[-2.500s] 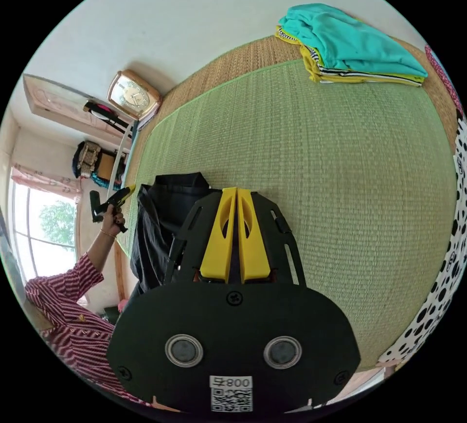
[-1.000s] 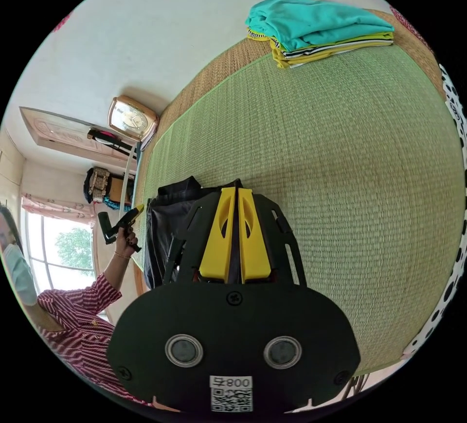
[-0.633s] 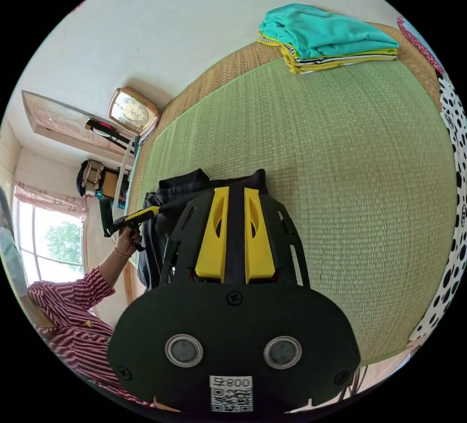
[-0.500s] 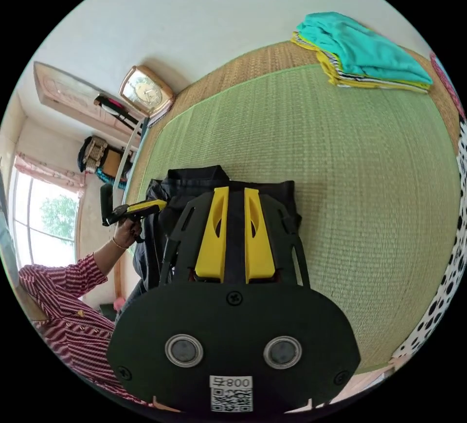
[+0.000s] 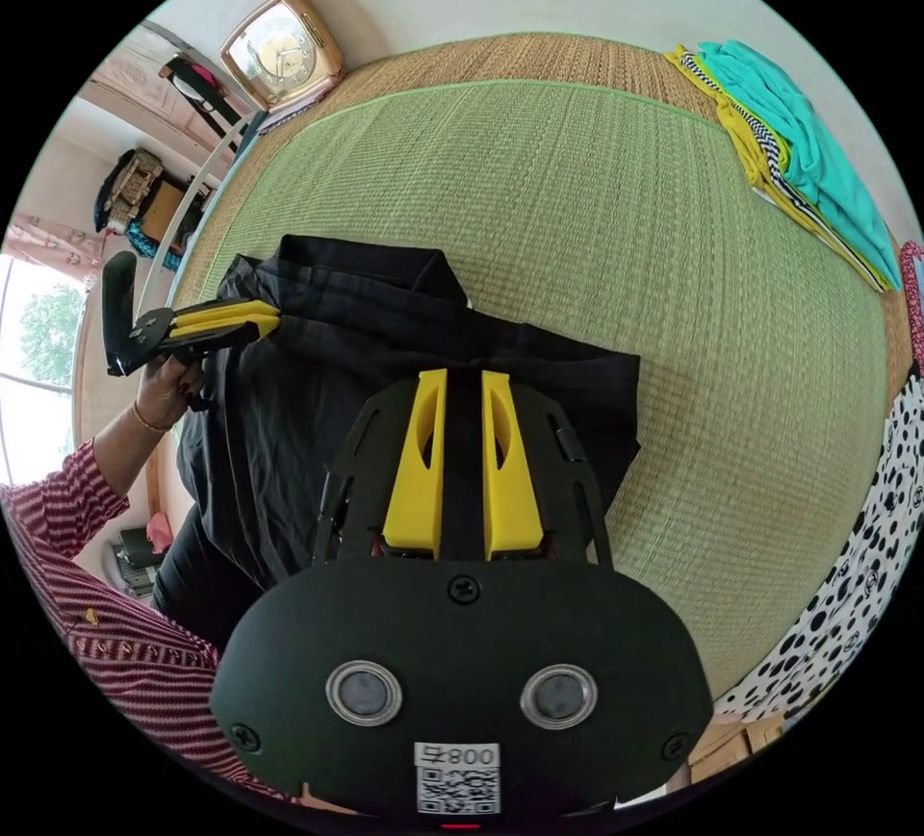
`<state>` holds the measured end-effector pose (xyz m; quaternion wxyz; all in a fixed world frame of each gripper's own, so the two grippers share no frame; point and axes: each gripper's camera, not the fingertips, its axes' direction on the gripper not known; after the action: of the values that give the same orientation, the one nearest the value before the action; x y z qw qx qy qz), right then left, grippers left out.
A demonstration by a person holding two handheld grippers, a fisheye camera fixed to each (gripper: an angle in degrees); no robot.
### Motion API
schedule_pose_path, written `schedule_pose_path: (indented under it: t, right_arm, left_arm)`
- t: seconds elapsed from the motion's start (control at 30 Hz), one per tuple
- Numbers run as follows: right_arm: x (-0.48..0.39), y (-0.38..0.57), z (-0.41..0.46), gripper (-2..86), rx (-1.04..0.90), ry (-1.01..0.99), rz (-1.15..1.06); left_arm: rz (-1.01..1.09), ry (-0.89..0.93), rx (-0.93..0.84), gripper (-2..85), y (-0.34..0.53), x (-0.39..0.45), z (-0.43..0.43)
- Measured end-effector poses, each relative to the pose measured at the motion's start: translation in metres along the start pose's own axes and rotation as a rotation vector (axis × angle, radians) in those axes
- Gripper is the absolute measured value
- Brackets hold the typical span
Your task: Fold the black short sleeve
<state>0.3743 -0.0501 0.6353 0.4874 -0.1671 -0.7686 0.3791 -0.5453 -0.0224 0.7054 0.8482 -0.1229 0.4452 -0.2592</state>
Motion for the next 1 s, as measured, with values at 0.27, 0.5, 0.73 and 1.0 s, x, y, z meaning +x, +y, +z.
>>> schedule_pose_path:
  t: [0.27, 0.5, 0.73, 1.0]
  right_arm:
    - [0.001, 0.001, -0.019, 1.0, 0.087, -0.015, 0.033]
    - [0.016, -0.015, -0.027, 0.7, 0.143, -0.060, 0.091]
    - [0.041, -0.011, -0.036, 1.5, 0.207, -0.134, 0.160]
    - [0.091, 0.006, -0.028, 0.4, 0.172, -0.114, 0.293]
  left_arm:
    - [-0.013, -0.033, 0.156, 0.6, 0.002, 0.003, -0.041]
    - [-0.039, -0.062, 0.173, 0.8, -0.008, -0.009, -0.043]
    - [-0.190, -0.051, 0.245, 1.9, 0.028, -0.048, -0.073]
    - [-0.376, -0.100, 0.161, 0.7, 0.063, -0.108, -0.071]
